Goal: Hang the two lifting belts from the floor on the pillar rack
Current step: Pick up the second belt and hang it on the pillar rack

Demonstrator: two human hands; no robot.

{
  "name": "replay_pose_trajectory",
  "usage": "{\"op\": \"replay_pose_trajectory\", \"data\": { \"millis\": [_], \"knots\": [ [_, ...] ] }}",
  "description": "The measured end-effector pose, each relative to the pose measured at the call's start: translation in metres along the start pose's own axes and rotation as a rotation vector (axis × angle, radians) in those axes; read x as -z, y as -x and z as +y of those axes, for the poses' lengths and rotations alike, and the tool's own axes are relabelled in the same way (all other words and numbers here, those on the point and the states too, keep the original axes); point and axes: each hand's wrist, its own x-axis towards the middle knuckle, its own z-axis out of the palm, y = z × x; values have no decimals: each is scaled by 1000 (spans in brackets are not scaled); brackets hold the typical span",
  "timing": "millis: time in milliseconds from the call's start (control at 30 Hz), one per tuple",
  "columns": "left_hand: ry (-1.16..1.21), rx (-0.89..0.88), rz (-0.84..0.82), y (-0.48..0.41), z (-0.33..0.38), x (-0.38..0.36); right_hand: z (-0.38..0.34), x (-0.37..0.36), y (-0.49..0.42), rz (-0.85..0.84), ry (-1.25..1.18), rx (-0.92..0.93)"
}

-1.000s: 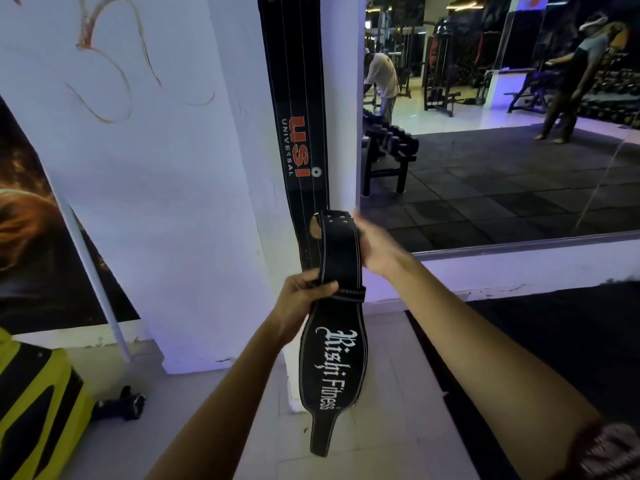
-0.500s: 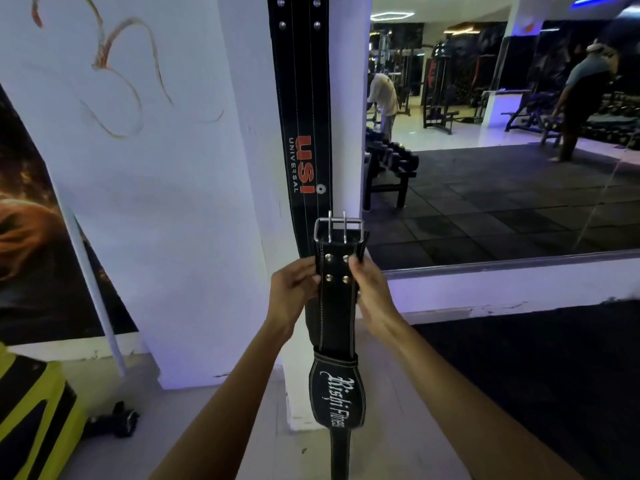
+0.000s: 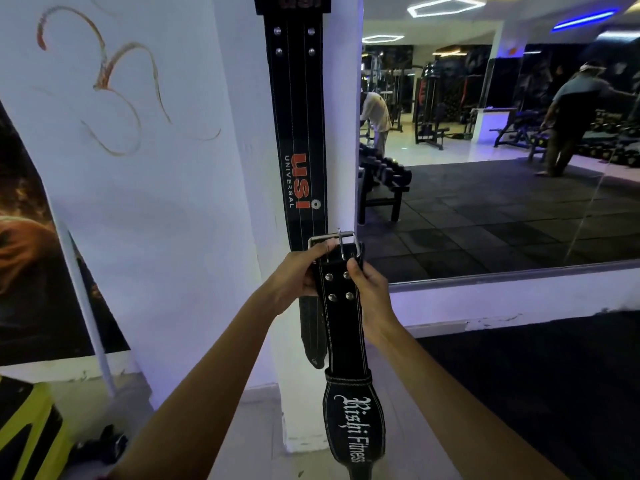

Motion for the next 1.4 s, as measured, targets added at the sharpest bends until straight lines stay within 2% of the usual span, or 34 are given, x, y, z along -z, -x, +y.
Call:
{"op": "replay_pose_trajectory", "data": {
  "millis": [33,167,300,433,533,600,700,767,933,1067,1200,1300,1400],
  "knots": [
    [-21,-78,77,-4,-4,-4,-3,-2,0,-1,-13,-12],
    [-185,-382,555,-11,-17,-29,-26,-18,-8,35,28,-162],
    [-200,-445,624,-15,-23,-41,-39,-19,-24,62,88,-338],
    [-248,-460,660,-18,-26,-46,-46,-11,-31,-32,207,-450],
    [-241,-482,706,-21,-26,-39,-46,-8,-30,-160,353,-430],
    [-235,-502,739,-20,-20,-34,-43,-9,-29,-176,321,-270],
    [-193,-565,726,-15,0,-30,-44,-25,-30,-119,312,212],
    [-160,-610,704,-15,21,-25,-51,-43,-38,-71,275,371],
    [-206,-650,851,-29,79,0,-83,-97,-77,152,224,549],
    [-268,-837,787,-40,112,26,-105,-123,-100,284,375,678],
    [-355,-983,822,-63,170,47,-158,-145,-129,293,545,850],
    [-330,-1128,857,-89,245,62,-225,-168,-170,291,594,972],
    [-306,-1157,923,-115,331,76,-300,-202,-214,328,599,1010]
  ]
}}
